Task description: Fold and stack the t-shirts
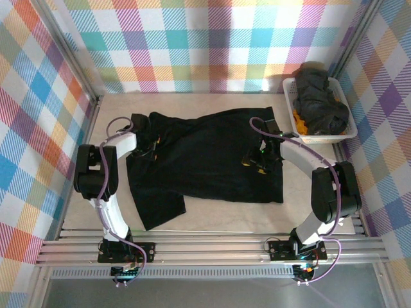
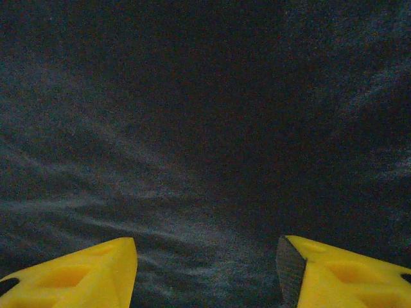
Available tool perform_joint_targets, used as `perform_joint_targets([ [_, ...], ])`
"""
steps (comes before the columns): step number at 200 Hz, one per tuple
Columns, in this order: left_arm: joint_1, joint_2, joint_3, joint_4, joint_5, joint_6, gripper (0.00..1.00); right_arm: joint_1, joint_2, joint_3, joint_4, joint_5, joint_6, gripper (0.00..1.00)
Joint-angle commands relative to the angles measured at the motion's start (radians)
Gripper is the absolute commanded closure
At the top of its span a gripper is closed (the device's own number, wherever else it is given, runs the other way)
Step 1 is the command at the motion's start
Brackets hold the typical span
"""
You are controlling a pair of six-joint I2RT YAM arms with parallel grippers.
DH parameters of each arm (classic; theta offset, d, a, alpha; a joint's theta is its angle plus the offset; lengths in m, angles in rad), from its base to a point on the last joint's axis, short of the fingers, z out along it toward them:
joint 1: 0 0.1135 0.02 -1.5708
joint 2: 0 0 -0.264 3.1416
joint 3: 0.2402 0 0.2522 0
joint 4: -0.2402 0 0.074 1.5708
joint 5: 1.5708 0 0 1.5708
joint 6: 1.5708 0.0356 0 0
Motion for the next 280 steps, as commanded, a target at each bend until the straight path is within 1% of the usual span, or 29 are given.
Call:
perform_joint_targets([
  [1, 0.014, 0.035, 0.042, 0.041, 0.002, 0.002, 0.44, 0.006, 0.009, 0.028, 0.004, -0.023, 0.005, 0.40],
  [17, 0.014, 0.042, 0.046, 0.045, -0.002, 0.004, 0.50, 0.006, 0.012, 0.025, 0.005, -0.024, 0.003, 0.40],
  [31, 0.013, 0.041, 0.046, 0.045, -0.008, 0.010, 0.59, 0.007, 0.017, 0.018, 0.011, -0.026, 0.002, 0.40],
  [42, 0.013, 0.041, 0.048, 0.045, -0.009, 0.013, 0.64, 0.006, 0.025, 0.013, 0.013, -0.023, 0.002, 0.40],
  [63, 0.012, 0.045, 0.059, 0.045, 0.000, 0.017, 0.66, 0.006, 0.041, 0.001, 0.022, -0.021, 0.002, 0.41],
  [72, 0.013, 0.045, 0.062, 0.041, -0.004, 0.021, 0.70, 0.007, 0.046, -0.004, 0.027, -0.024, 0.004, 0.41],
  [93, 0.014, 0.050, 0.087, 0.011, -0.018, 0.042, 0.83, 0.009, 0.043, -0.011, 0.034, -0.026, 0.007, 0.41],
  [110, 0.014, 0.052, 0.100, 0.005, -0.022, 0.049, 1.00, 0.011, 0.038, -0.013, 0.033, -0.025, 0.006, 0.41],
  [137, 0.009, 0.030, 0.138, 0.013, -0.028, 0.064, 1.00, 0.011, 0.036, -0.019, 0.040, -0.024, 0.001, 0.41],
  [159, 0.008, 0.042, 0.234, 0.019, -0.031, 0.100, 1.00, 0.010, 0.050, -0.019, 0.045, -0.031, -0.001, 0.41],
  [173, 0.014, 0.089, 0.318, 0.040, -0.008, 0.119, 1.00, 0.010, 0.053, -0.018, 0.046, -0.031, -0.001, 0.41],
  [185, 0.017, 0.147, 0.420, 0.045, 0.008, 0.126, 1.00, 0.010, 0.055, -0.011, 0.042, -0.031, -0.004, 0.41],
  [188, 0.018, 0.163, 0.448, 0.078, 0.013, 0.129, 1.00, 0.010, 0.055, -0.010, 0.040, -0.031, -0.005, 0.41],
  [199, 0.017, 0.242, 0.558, 0.101, 0.026, 0.139, 1.00, 0.010, 0.056, 0.001, 0.032, -0.030, -0.010, 0.41],
  [227, 0.012, 0.498, 0.920, 0.223, 0.081, 0.095, 1.00, 0.010, 0.067, 0.027, 0.014, -0.029, -0.016, 0.42],
  [241, 0.011, 0.636, 1.126, 0.232, 0.077, 0.073, 1.00, 0.011, 0.073, 0.034, 0.014, -0.034, -0.010, 0.42],
  [259, 0.011, 0.833, 1.421, 0.250, 0.108, 0.041, 1.00, 0.011, 0.083, 0.033, 0.021, -0.045, -0.005, 0.42],
  [261, 0.010, 0.853, 1.454, 0.246, 0.110, 0.040, 0.99, 0.011, 0.084, 0.033, 0.021, -0.046, -0.004, 0.42],
  [265, 0.011, 0.888, 1.512, 0.227, 0.113, 0.036, 0.91, 0.011, 0.088, 0.034, 0.022, -0.046, -0.005, 0.42],
  [268, 0.010, 0.911, 1.544, 0.216, 0.114, 0.035, 0.81, 0.010, 0.089, 0.033, 0.022, -0.046, -0.006, 0.42],
  [269, 0.011, 0.917, 1.557, 0.211, 0.115, 0.036, 0.79, 0.010, 0.090, 0.033, 0.022, -0.046, -0.006, 0.42],
  [270, 0.011, 0.923, 1.568, 0.207, 0.116, 0.036, 0.75, 0.010, 0.091, 0.034, 0.022, -0.046, -0.006, 0.42],
  [272, 0.011, 0.934, 1.585, 0.199, 0.119, 0.038, 0.69, 0.011, 0.094, 0.034, 0.021, -0.047, -0.007, 0.42],
  [274, 0.012, 0.943, 1.598, 0.191, 0.122, 0.040, 0.56, 0.011, 0.094, 0.034, 0.021, -0.047, -0.008, 0.42],
  [276, 0.012, 0.949, 1.609, 0.185, 0.126, 0.041, 0.47, 0.011, 0.096, 0.033, 0.022, -0.047, -0.007, 0.42],
  [278, 0.012, 0.951, 1.613, 0.178, 0.130, 0.044, 0.40, 0.010, 0.097, 0.034, 0.021, -0.048, -0.007, 0.42],
  [280, 0.012, 0.953, 1.613, 0.173, 0.133, 0.047, 0.35, 0.011, 0.098, 0.034, 0.022, -0.049, -0.007, 0.42],
])
